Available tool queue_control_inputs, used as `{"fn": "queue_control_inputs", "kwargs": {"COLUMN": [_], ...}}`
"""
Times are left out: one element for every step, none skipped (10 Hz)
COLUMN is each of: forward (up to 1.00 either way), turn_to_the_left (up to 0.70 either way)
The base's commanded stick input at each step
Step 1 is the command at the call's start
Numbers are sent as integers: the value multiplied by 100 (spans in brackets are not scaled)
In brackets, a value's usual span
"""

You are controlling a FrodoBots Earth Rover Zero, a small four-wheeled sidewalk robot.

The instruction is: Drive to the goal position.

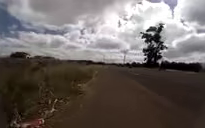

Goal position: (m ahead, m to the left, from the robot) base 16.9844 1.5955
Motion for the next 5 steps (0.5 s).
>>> {"fn": "queue_control_inputs", "kwargs": {"forward": [85, 85, 85, 85, 85], "turn_to_the_left": [-22, -22, -22, -22, -22]}}
